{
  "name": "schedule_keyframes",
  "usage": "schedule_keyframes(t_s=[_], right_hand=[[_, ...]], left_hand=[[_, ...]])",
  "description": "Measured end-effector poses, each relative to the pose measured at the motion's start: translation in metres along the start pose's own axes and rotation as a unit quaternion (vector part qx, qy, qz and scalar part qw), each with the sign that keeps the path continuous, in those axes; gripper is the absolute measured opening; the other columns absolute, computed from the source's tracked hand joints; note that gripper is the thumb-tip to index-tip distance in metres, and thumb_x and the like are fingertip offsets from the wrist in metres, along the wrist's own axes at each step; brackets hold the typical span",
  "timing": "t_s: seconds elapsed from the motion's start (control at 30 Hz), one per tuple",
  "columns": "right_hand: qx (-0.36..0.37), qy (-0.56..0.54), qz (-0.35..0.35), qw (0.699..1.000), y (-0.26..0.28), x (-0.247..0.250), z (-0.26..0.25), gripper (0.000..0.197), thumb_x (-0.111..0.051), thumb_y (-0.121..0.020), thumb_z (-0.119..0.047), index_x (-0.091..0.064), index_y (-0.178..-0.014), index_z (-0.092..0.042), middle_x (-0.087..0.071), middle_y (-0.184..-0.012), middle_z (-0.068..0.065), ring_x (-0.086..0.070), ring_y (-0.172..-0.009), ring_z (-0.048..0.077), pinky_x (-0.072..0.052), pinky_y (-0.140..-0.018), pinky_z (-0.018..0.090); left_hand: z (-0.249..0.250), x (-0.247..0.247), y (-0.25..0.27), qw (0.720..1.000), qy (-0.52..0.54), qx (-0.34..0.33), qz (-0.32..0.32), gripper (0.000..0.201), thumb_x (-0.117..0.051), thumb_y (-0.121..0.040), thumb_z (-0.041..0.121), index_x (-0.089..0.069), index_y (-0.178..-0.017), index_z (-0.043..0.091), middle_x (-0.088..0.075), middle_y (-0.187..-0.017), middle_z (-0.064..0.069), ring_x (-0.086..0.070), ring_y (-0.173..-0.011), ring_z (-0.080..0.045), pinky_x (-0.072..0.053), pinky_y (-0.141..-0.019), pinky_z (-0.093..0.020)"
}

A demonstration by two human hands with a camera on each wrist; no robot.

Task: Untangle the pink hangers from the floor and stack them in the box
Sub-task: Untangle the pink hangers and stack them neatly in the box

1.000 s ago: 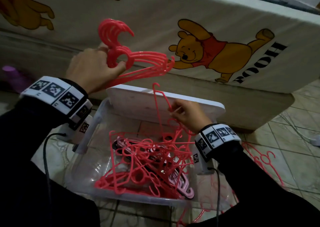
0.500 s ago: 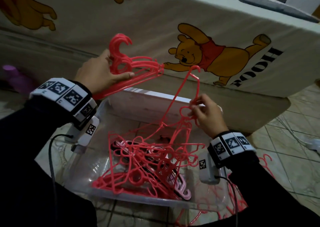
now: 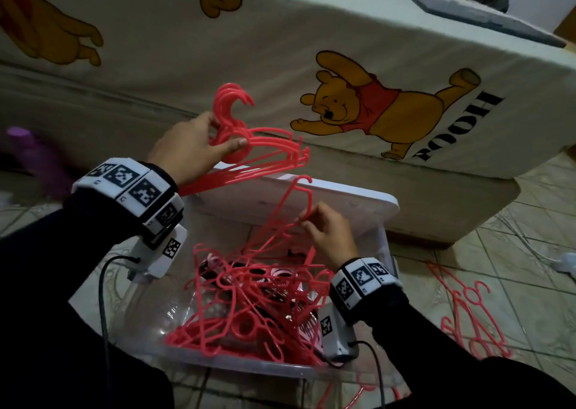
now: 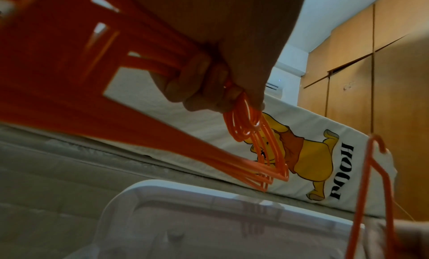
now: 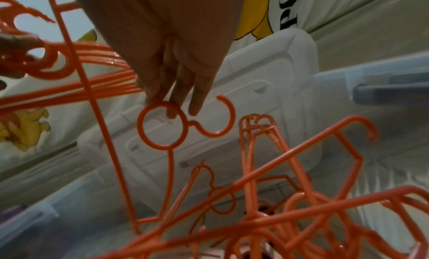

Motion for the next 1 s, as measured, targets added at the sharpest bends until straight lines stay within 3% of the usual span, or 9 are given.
schedule_keyframes(t_s=[0.13, 0.3, 0.43, 0.6, 0.77, 0.83, 0.9, 0.97, 1.0], right_hand=[[-0.034, 0.072, -0.031, 0.996, 0.011, -0.021, 0.016, 0.029, -0.061, -0.076, 0.009, -0.062, -0.077, -0.020, -0.072, -0.084, -0.001, -0.068, -0.082, 0.011, -0.053, -0.085, 0.031], [0.027, 0.027, 0.013, 0.999, 0.001, -0.007, -0.017, 0.024, -0.062, -0.080, 0.005, -0.062, -0.081, -0.019, -0.069, -0.081, -0.005, -0.066, -0.080, 0.010, -0.053, -0.079, 0.026], [0.119, 0.029, 0.018, 0.992, -0.009, 0.028, -0.068, 0.019, -0.057, -0.085, 0.006, -0.062, -0.095, -0.010, -0.068, -0.087, 0.000, -0.063, -0.083, 0.008, -0.048, -0.077, 0.016], [0.205, 0.236, 0.007, 0.950, -0.001, 0.054, -0.103, 0.024, -0.057, -0.088, -0.005, -0.061, -0.108, -0.017, -0.067, -0.087, -0.008, -0.059, -0.087, 0.015, -0.034, -0.084, 0.030], [0.219, 0.268, -0.034, 0.938, 0.006, 0.040, -0.105, 0.020, -0.059, -0.088, -0.010, -0.057, -0.107, -0.017, -0.069, -0.093, -0.006, -0.060, -0.095, 0.018, -0.031, -0.090, 0.033], [0.219, 0.251, -0.018, 0.943, 0.006, 0.041, -0.103, 0.016, -0.060, -0.088, -0.011, -0.058, -0.103, -0.016, -0.068, -0.094, -0.004, -0.059, -0.094, 0.019, -0.031, -0.088, 0.032], [0.220, 0.241, 0.026, 0.945, 0.004, 0.049, -0.101, 0.016, -0.064, -0.085, -0.010, -0.059, -0.100, -0.015, -0.065, -0.095, -0.004, -0.058, -0.091, 0.019, -0.033, -0.083, 0.030], [0.213, 0.231, 0.078, 0.946, 0.001, 0.063, -0.099, 0.021, -0.068, -0.081, -0.010, -0.059, -0.099, -0.015, -0.058, -0.095, -0.007, -0.055, -0.090, 0.015, -0.037, -0.081, 0.030], [0.201, 0.224, 0.107, 0.948, -0.002, 0.073, -0.096, 0.023, -0.069, -0.080, -0.009, -0.058, -0.099, -0.015, -0.053, -0.096, -0.008, -0.053, -0.089, 0.014, -0.041, -0.080, 0.030]], left_hand=[[0.003, 0.000, 0.003, 1.000, -0.006, -0.003, 0.000, 0.064, -0.060, -0.072, 0.073, -0.056, -0.118, 0.029, -0.068, -0.112, 0.000, -0.062, -0.106, -0.023, -0.049, -0.091, -0.044], [0.010, 0.001, 0.009, 1.000, 0.010, -0.010, -0.012, 0.098, -0.038, -0.049, 0.098, -0.055, -0.120, 0.032, -0.067, -0.112, 0.003, -0.062, -0.104, -0.020, -0.049, -0.091, -0.045], [0.015, -0.001, 0.011, 0.999, 0.019, -0.022, -0.033, 0.095, -0.036, -0.046, 0.101, -0.055, -0.115, 0.038, -0.066, -0.109, 0.010, -0.062, -0.101, -0.016, -0.049, -0.090, -0.040], [0.033, -0.017, 0.025, 0.994, 0.016, -0.061, -0.086, 0.085, -0.042, -0.033, 0.103, -0.049, -0.097, 0.047, -0.056, -0.085, 0.028, -0.056, -0.081, 0.000, -0.045, -0.076, -0.024], [0.052, -0.044, 0.040, 0.986, 0.025, -0.114, -0.116, 0.076, -0.033, -0.059, 0.096, -0.059, -0.108, 0.045, -0.066, -0.099, 0.020, -0.062, -0.091, -0.002, -0.048, -0.081, -0.027], [0.056, -0.050, 0.042, 0.984, 0.031, -0.122, -0.125, 0.064, -0.029, -0.067, 0.085, -0.061, -0.104, 0.044, -0.062, -0.087, 0.020, -0.054, -0.075, 0.009, -0.039, -0.068, -0.007], [0.058, -0.051, 0.041, 0.984, 0.041, -0.126, -0.120, 0.056, -0.030, -0.073, 0.076, -0.061, -0.108, 0.044, -0.059, -0.086, 0.022, -0.046, -0.069, 0.013, -0.034, -0.064, 0.000], [0.056, -0.049, 0.039, 0.982, 0.084, -0.122, -0.120, 0.047, -0.034, -0.079, 0.069, -0.061, -0.109, 0.047, -0.065, -0.100, 0.016, -0.055, -0.084, 0.006, -0.041, -0.078, -0.007], [0.054, -0.048, 0.036, 0.980, 0.108, -0.119, -0.116, 0.044, -0.037, -0.082, 0.067, -0.062, -0.110, 0.045, -0.067, -0.108, 0.010, -0.060, -0.096, -0.004, -0.047, -0.088, -0.023]])
Point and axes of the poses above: each hand's wrist, its own y-axis away from the middle knuckle, its own x-axis out of the back of the hand, z = x × y, the point moved 7 cm from there along -y, towards the middle knuckle
